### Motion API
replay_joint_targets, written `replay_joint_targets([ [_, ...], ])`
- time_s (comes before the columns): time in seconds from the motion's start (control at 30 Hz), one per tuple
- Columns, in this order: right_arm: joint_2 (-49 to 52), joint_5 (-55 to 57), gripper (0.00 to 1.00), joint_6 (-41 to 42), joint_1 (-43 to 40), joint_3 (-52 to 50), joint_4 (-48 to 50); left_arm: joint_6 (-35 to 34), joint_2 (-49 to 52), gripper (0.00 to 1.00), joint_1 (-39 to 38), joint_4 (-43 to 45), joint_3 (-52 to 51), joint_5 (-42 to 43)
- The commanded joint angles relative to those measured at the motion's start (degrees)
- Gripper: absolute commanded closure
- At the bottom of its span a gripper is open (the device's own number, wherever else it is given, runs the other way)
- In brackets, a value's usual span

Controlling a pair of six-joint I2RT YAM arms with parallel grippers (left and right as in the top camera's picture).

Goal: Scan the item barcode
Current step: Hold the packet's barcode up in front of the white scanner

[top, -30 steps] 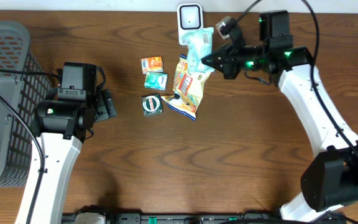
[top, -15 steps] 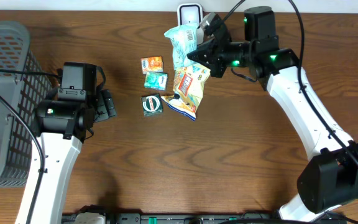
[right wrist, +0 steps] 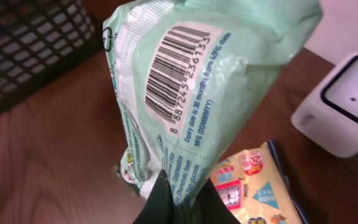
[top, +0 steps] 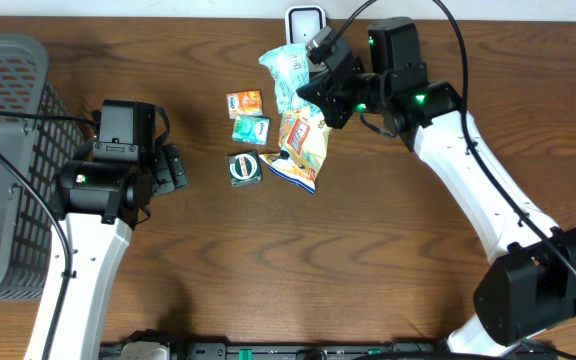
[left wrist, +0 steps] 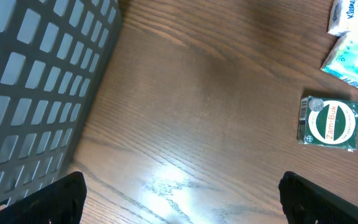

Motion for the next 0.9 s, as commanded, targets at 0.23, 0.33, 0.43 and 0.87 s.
replay_joint_targets([
  [0.23, -0.1, 2.1, 0.99, -0.1, 0.2, 0.5, -0.2, -0.3, 0.2, 0.02, -0.1, -0.2, 0.9, -0.2],
  [0.33, -0.1, 3.3, 0.99, -0.1, 0.2, 0.5, -0.5, -0.3, 0.2, 0.02, -0.1, -0.2, 0.9, -0.2],
  [0.43, -0.1, 4.2, 0.99, -0.1, 0.2, 0.5, -0.7, -0.3, 0.2, 0.02, -0.1, -0.2, 0.9, -0.2],
  [0.87, 0.1, 20.2, 0.99, 0.0, 0.3, 0.5, -5.1, -0.3, 0.2, 0.02, -0.1, -0.2, 0.9, -0.2],
])
